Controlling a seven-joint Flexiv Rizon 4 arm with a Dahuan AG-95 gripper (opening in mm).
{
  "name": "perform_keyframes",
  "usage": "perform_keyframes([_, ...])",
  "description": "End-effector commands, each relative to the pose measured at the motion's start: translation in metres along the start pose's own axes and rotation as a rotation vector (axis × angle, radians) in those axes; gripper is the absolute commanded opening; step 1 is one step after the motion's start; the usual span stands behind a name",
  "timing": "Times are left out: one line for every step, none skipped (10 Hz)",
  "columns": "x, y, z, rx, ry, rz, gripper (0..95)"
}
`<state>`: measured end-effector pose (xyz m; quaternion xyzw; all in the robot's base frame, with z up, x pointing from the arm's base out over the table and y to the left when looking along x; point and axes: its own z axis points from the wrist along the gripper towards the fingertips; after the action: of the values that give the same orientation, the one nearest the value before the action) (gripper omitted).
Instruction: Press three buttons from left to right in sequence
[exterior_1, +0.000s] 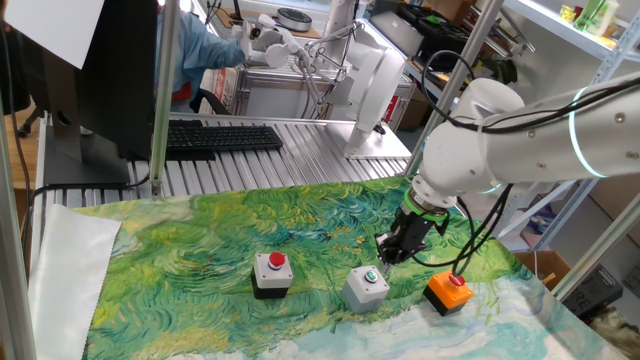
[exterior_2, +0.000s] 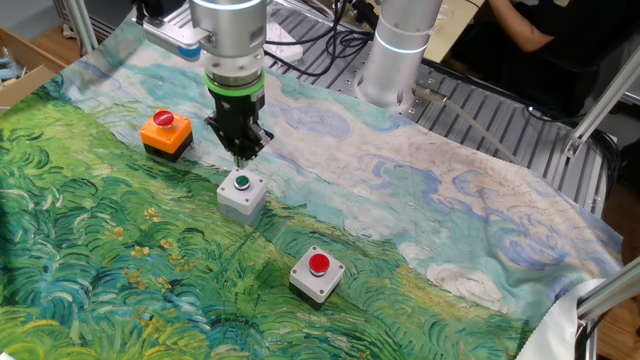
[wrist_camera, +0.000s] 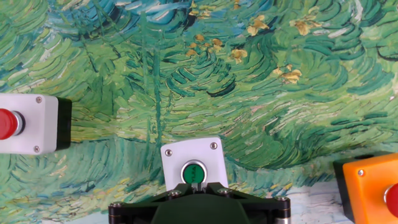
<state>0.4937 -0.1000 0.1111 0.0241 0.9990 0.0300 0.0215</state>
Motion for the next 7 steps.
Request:
perform_keyframes([-0.001, 0.001, 0.001, -0.003, 0.002, -0.001, 0.0])
perform_keyframes([-0.002, 0.002, 0.004, -0.004, 0.001, 0.001, 0.0])
perform_keyframes([-0.003, 0.003, 0.007, -0.002, 0.0, 0.006, 0.0])
perform_keyframes([-0.003, 0.003, 0.008, -0.003, 0.002, 0.009, 0.0])
perform_keyframes([-0.004, 0.004, 0.01, -0.002, 0.002, 0.012, 0.0])
perform_keyframes([-0.004, 0.005, 0.013, -0.001, 0.001, 0.015, 0.0])
perform_keyframes([-0.005, 0.006, 0.017, 0.0, 0.0, 0.016, 0.0])
